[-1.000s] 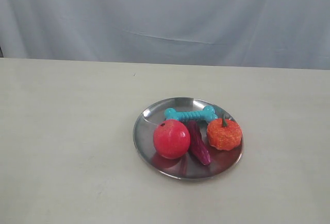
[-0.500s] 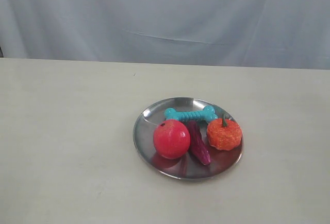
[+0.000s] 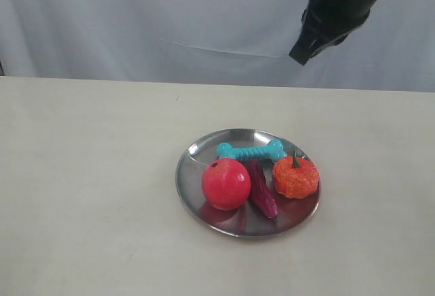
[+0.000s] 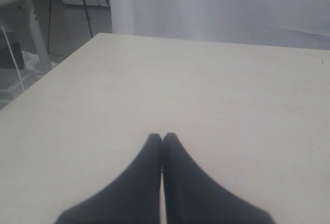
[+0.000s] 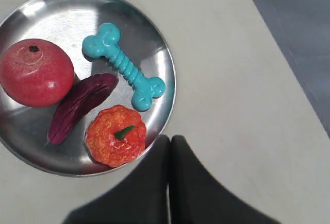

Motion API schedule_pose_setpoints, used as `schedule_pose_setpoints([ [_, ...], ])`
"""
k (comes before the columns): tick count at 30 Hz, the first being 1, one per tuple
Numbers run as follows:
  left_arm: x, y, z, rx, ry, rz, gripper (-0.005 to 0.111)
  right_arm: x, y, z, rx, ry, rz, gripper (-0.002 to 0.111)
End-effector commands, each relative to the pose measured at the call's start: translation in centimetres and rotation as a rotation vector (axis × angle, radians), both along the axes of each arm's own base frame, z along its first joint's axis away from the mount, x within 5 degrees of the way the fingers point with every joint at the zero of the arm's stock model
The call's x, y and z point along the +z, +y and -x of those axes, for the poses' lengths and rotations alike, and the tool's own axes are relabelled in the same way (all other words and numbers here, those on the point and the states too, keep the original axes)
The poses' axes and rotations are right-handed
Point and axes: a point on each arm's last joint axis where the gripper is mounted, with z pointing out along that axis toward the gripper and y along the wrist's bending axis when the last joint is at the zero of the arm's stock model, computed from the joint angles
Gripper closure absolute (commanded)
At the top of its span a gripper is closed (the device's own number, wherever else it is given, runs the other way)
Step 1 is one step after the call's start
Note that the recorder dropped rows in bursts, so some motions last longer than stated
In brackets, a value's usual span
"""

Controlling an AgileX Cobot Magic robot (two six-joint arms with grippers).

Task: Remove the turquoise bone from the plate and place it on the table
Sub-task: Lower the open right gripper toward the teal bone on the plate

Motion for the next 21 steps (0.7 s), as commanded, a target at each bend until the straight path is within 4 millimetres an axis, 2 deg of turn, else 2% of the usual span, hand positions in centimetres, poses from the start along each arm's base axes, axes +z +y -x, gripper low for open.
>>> schedule_pose_setpoints([
  [1,0.0,0.0,0.0,0.003,-0.005,0.004,0.107,-1.9,-0.4,-1.5,0.117,0.04,0.042,0.109],
  [7,0.0,0.0,0.0,0.003,-0.005,0.004,0.107,-4.7,-3.5,-2.8,0.032,0.099,-0.068,0.109],
  [13,0.0,0.0,0.0,0.003,-0.005,0.004,0.107,-7.2,-6.8,-3.1,0.003,0.169,-0.212,0.109],
  [17,0.0,0.0,0.0,0.003,-0.005,0.004,0.107,-9.0,-7.5,-3.9,0.001,0.183,-0.221,0.109],
  [21,0.0,0.0,0.0,0.003,-0.004,0.0,0.107,-11.5,-7.7,-4.9,0.026,0.223,-0.22,0.109],
])
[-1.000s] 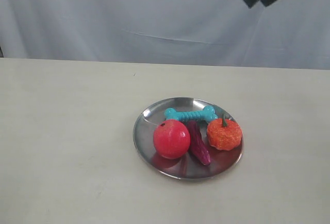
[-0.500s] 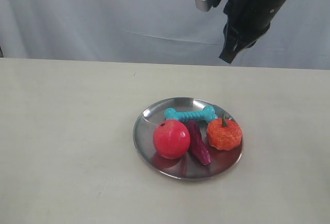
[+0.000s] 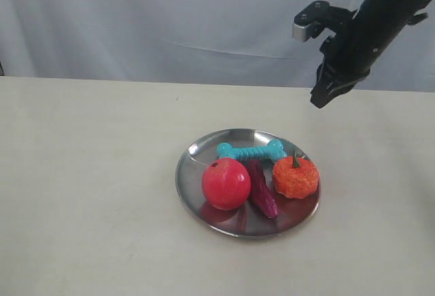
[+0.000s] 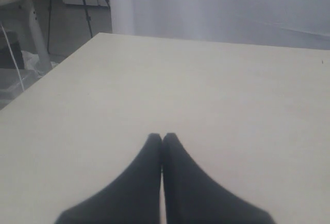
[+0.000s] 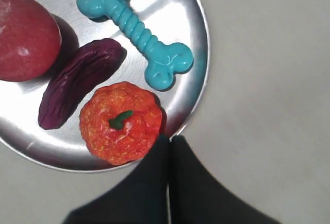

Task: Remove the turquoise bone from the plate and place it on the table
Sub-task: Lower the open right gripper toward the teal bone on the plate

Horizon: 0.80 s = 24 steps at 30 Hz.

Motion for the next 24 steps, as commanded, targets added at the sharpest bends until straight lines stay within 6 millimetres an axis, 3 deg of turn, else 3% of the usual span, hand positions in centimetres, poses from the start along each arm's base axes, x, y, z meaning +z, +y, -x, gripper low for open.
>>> schedule_pose_setpoints([
  [1,0.0,0.0,0.0,0.003,-0.004,0.0,0.107,-2.4,-0.3,-1.2,0.019,0.013,-0.009,0.109],
  [5,0.0,0.0,0.0,0.003,-0.004,0.0,0.107,-4.6,-0.4,-2.2,0.011,0.024,-0.014,0.106],
  [13,0.0,0.0,0.0,0.003,-0.004,0.0,0.107,-5.6,-0.6,-3.1,0.097,-0.04,0.035,0.058],
  [17,0.0,0.0,0.0,0.003,-0.004,0.0,0.107,-5.8,0.1,-3.3,0.151,-0.048,0.058,0.058],
  [24,0.0,0.0,0.0,0.003,-0.004,0.0,0.107,-8.1,3.5,-4.9,0.254,-0.029,0.077,0.058],
])
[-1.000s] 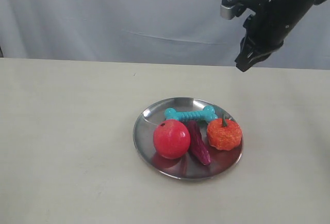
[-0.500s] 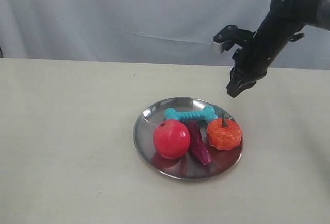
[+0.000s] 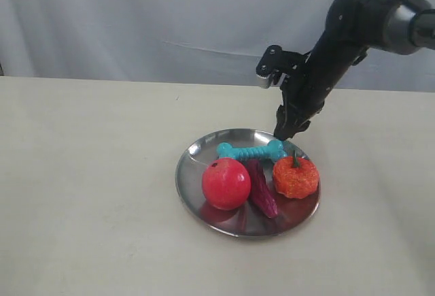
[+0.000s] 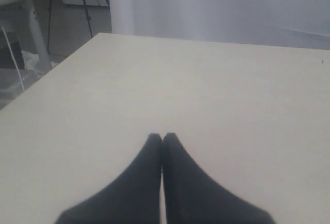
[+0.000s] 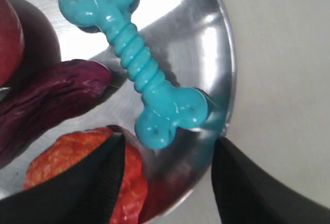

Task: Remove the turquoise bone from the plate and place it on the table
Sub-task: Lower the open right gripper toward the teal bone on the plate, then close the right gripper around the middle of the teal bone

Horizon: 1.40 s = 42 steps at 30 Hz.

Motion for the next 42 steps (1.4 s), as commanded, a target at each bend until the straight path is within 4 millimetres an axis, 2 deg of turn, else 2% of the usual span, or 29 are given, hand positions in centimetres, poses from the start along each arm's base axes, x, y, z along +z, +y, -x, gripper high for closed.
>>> schedule_pose_setpoints([
  [1,0.0,0.0,0.0,0.003,-0.004,0.0,0.107,-1.1,1.2,-1.3,0.037,-0.003,0.015,0.058],
  [7,0.0,0.0,0.0,0.003,-0.004,0.0,0.107,-2.5,1.1,-2.4,0.039,0.034,0.006,0.058],
  [12,0.0,0.0,0.0,0.003,-0.004,0.0,0.107,-4.7,1.3,-2.8,0.056,0.054,-0.009,0.058],
  [27,0.0,0.0,0.0,0.003,-0.004,0.0,0.107,-4.9,1.9,-3.0,0.105,0.035,-0.065,0.058],
  [35,0.0,0.0,0.0,0.003,-0.004,0.0,0.107,-5.7,1.9,-3.0,0.121,0.054,-0.066,0.075],
  [37,0.0,0.0,0.0,0.003,-0.004,0.0,0.107,-6.3,1.9,-3.0,0.118,0.067,-0.069,0.073],
  [42,0.0,0.0,0.0,0.003,-0.004,0.0,0.107,-7.2,1.9,-3.0,0.112,0.08,-0.071,0.061],
])
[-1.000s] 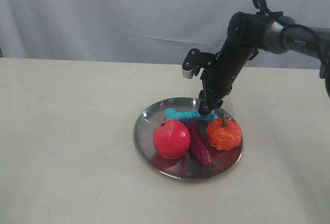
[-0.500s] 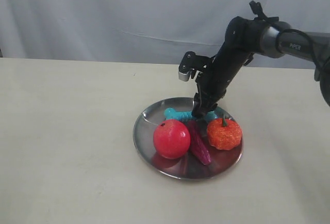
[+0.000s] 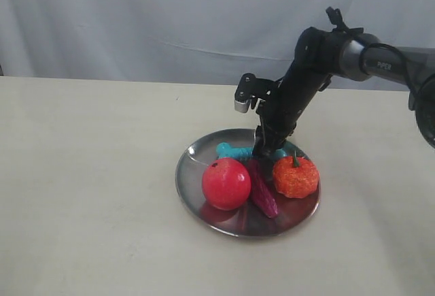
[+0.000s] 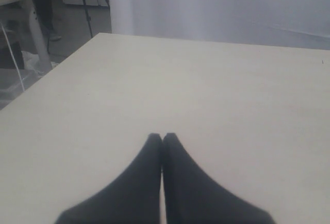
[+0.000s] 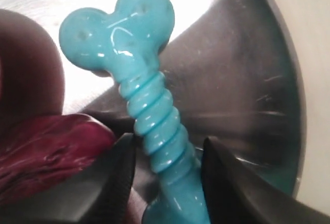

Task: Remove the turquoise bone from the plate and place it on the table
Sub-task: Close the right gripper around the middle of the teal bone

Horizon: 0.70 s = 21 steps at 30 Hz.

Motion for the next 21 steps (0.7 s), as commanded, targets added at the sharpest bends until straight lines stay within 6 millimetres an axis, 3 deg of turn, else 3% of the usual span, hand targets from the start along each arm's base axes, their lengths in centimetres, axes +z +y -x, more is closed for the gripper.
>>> schedule_pose_setpoints([
  [1,0.0,0.0,0.0,0.003,-0.004,0.0,0.107,-1.3,-0.1,0.0,-0.002,0.025,-0.006,0.06],
  [8,0.0,0.0,0.0,0.003,-0.004,0.0,0.107,-1.3,0.2,-0.1,0.014,0.021,0.0,0.061],
  [10,0.0,0.0,0.0,0.003,-0.004,0.0,0.107,-1.3,0.4,-0.1,0.021,0.015,0.002,0.069],
  [16,0.0,0.0,0.0,0.003,-0.004,0.0,0.107,-1.3,0.7,-0.2,0.02,0.013,0.001,0.108],
  [21,0.0,0.0,0.0,0.003,-0.004,0.0,0.107,-0.3,0.7,-0.7,-0.067,-0.045,-0.002,0.109],
])
